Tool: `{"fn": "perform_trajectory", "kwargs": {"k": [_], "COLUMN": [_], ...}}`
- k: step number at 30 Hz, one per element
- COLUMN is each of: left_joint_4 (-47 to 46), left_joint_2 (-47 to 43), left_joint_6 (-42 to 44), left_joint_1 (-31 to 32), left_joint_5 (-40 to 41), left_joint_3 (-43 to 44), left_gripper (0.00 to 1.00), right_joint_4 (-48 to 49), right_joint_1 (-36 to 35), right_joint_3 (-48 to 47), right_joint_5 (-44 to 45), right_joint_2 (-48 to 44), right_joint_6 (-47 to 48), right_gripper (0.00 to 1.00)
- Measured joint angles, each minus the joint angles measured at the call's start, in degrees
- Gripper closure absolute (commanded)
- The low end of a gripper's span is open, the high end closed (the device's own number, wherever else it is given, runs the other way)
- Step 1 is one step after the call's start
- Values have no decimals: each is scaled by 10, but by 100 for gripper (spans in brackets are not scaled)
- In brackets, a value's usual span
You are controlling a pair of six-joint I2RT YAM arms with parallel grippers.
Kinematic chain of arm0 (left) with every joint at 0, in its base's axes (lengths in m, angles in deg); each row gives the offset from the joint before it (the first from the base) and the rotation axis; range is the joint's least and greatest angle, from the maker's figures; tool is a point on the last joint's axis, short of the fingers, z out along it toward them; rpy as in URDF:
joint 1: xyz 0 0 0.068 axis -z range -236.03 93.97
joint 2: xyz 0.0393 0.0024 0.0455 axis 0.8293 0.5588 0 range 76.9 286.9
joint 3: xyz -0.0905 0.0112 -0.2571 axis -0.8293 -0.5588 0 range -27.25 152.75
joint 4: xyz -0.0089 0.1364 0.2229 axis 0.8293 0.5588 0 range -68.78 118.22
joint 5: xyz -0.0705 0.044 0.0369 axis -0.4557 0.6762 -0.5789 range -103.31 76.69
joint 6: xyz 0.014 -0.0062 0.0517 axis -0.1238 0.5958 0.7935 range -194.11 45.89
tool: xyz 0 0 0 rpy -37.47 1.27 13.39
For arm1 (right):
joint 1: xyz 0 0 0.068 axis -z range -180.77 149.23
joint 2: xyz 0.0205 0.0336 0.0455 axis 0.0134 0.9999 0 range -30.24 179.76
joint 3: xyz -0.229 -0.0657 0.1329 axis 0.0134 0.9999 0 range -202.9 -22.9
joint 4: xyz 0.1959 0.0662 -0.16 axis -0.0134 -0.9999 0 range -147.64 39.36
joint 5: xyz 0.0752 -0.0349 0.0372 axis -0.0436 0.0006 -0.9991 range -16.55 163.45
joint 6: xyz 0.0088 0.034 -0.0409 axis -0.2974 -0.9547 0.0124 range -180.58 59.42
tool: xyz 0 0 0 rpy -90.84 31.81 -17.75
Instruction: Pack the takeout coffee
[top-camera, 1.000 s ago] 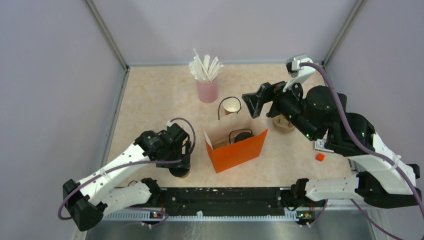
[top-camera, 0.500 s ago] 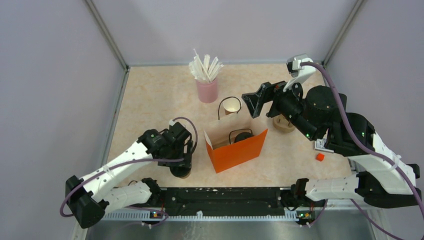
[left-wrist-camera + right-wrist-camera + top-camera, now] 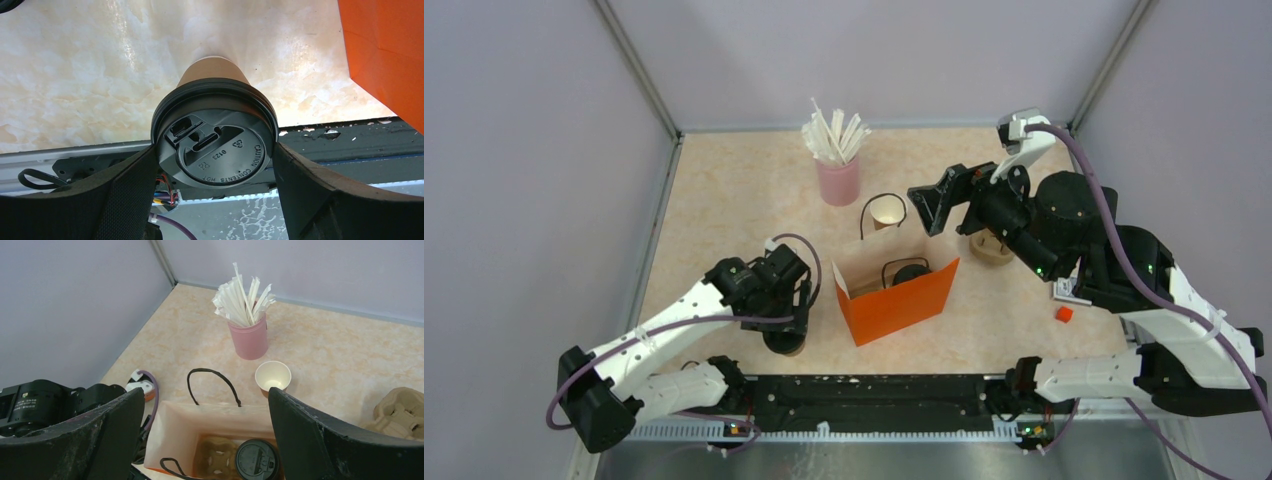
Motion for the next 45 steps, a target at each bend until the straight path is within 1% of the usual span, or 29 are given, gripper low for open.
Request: {"fn": "perform_trajectory", "kwargs": {"k": [2, 6, 11, 15, 17, 21, 23, 25, 28, 31, 33, 37, 39, 42, 45], "left_joint_4": [0, -2, -2, 3, 13, 23, 24, 28, 40, 50, 54, 55, 49, 44, 33], "left_joint_2": [0, 0, 0, 0, 0, 4, 7, 11, 22, 40, 52, 72, 75, 73, 73], "left_joint_6": [0, 0, 8, 30, 48, 92, 112, 132, 155, 191, 212, 245, 258, 277, 297], "left_joint_1": [0, 1, 1, 1, 1, 1, 1, 1, 1, 1, 2, 2, 2, 2, 2], "left_joint_5": [0, 0, -2, -4, -5, -9, -12, -18, -24, -35, -41, -52, -55, -68, -87], "left_joint_3": [0, -1, -1, 11, 41, 139, 183, 231, 306, 395, 450, 545, 575, 595, 598], "left_gripper": [14, 22, 28, 30, 30, 32, 32, 33, 34, 36, 37, 37, 36, 36, 36], "right_joint_4": [0, 0, 2, -14, -31, -68, -95, -123, -160, -179, -192, -223, -235, -251, -272], "right_joint_1": [0, 0, 0, 0, 0, 3, 19, 57, 148, 212, 237, 249, 256, 268, 271], "right_joint_3": [0, 0, 12, 23, 23, 23, 22, 21, 21, 21, 21, 18, 18, 18, 20], "right_joint_5": [0, 0, 0, 5, 18, 42, 41, 29, -24, -87, -132, -187, -209, -222, -218], "right_joint_2": [0, 0, -2, -4, -4, -6, -2, 6, 25, 35, 42, 58, 64, 69, 71], "right_joint_6": [0, 0, -2, -22, -44, -81, -101, -118, -137, -141, -139, -130, -126, -124, -125], "right_gripper": [9, 9, 9, 9, 9, 9, 9, 11, 13, 18, 20, 23, 23, 26, 32]}}
